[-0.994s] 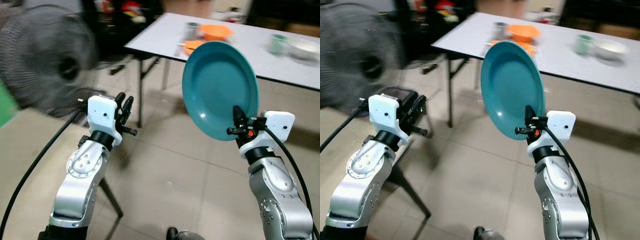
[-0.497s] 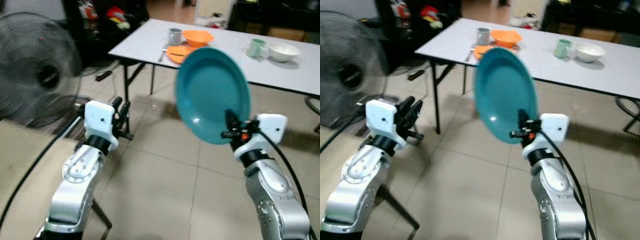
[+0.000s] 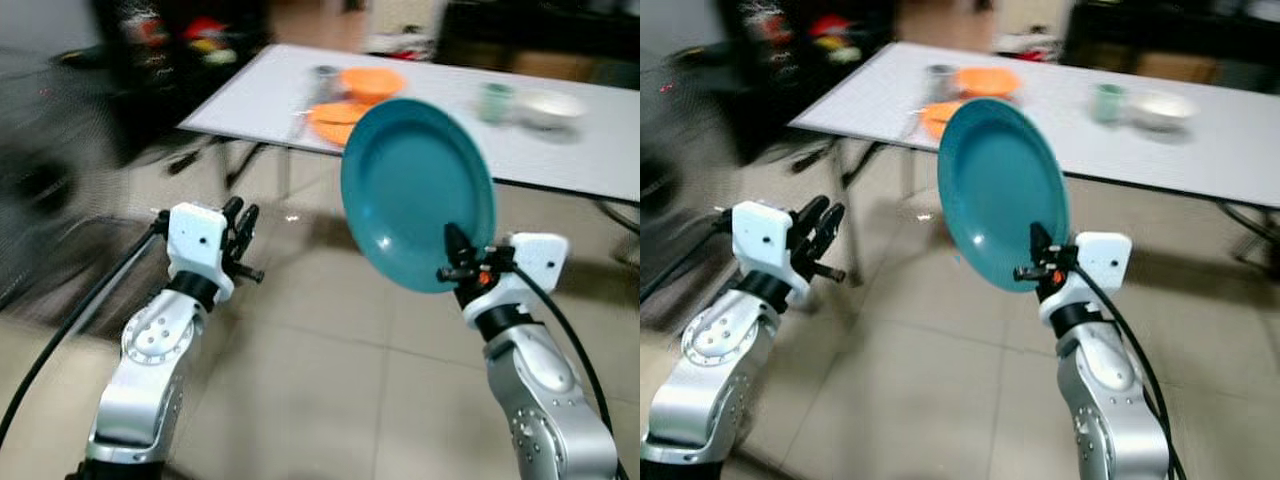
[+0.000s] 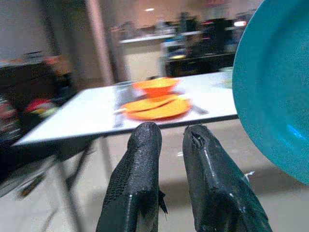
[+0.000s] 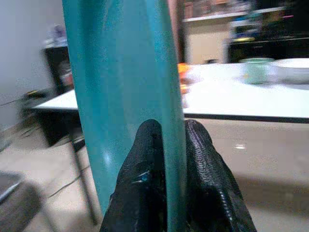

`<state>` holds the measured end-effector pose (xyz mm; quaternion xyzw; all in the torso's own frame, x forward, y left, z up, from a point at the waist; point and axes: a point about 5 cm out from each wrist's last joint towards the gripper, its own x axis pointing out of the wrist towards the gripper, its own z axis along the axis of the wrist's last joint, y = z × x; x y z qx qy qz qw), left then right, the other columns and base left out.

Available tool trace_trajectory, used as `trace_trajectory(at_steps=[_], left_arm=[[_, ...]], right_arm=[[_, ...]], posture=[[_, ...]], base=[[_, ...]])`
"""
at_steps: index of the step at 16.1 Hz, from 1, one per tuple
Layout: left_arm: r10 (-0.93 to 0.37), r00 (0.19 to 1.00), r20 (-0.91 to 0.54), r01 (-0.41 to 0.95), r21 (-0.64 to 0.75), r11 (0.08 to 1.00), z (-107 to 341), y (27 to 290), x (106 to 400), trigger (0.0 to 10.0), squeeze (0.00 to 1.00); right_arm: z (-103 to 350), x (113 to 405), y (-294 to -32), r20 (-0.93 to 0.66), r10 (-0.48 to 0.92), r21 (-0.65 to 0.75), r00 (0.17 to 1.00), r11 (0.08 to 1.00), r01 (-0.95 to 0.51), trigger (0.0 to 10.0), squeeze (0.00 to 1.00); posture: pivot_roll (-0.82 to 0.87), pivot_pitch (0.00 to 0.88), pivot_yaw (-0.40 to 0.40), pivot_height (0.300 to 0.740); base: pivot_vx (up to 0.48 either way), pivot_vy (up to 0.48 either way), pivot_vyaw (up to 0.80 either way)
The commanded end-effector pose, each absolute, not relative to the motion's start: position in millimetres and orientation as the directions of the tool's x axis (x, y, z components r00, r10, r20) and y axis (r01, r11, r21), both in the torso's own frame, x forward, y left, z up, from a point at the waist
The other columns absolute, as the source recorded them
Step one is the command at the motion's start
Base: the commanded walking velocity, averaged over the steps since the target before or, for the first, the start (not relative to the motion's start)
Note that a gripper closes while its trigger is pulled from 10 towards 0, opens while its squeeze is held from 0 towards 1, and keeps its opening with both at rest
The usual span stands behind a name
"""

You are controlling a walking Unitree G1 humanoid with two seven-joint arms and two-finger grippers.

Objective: Setting the table

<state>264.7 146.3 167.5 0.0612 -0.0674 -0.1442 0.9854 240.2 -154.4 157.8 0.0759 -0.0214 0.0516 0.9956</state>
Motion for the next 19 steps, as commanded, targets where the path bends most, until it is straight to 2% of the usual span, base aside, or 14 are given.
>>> trace_trajectory(at_steps=[1,7,12,19], left_arm=[[-0.312,0.944,0.112,0.299,0.116,0.947,166.8,140.9,264.1,10.0,0.00],[-0.285,0.956,0.067,0.273,0.154,0.950,155.0,158.2,259.8,10.0,0.00],[-0.293,0.955,0.051,0.282,0.156,0.947,149.1,157.5,258.5,10.0,0.00],[-0.289,0.956,0.051,0.278,0.157,0.948,148.1,160.2,256.6,10.0,0.00]], right_arm=[[162.4,239.9,-167.5,0.067,0.047,0.140,0.997,0.989,-0.056,10.0,0.00],[160.1,243.0,-166.1,0.058,0.042,0.164,0.997,0.985,-0.051,10.0,0.00],[155.6,246.5,-175.2,0.037,-0.022,0.152,0.999,0.988,0.016,10.0,0.00],[145.0,248.8,-174.4,0.001,-0.005,0.127,1.000,0.992,0.004,10.0,0.00]], posture=[[0.01,0.000,-0.003,0.740],[0.02,0.000,-0.010,0.740],[0.02,0.000,0.003,0.740],[0.04,0.000,-0.014,0.740]], base=[[0.360,0.000,-0.80],[0.348,0.000,-0.79],[0.342,0.000,0.00],[0.340,0.000,0.00]])
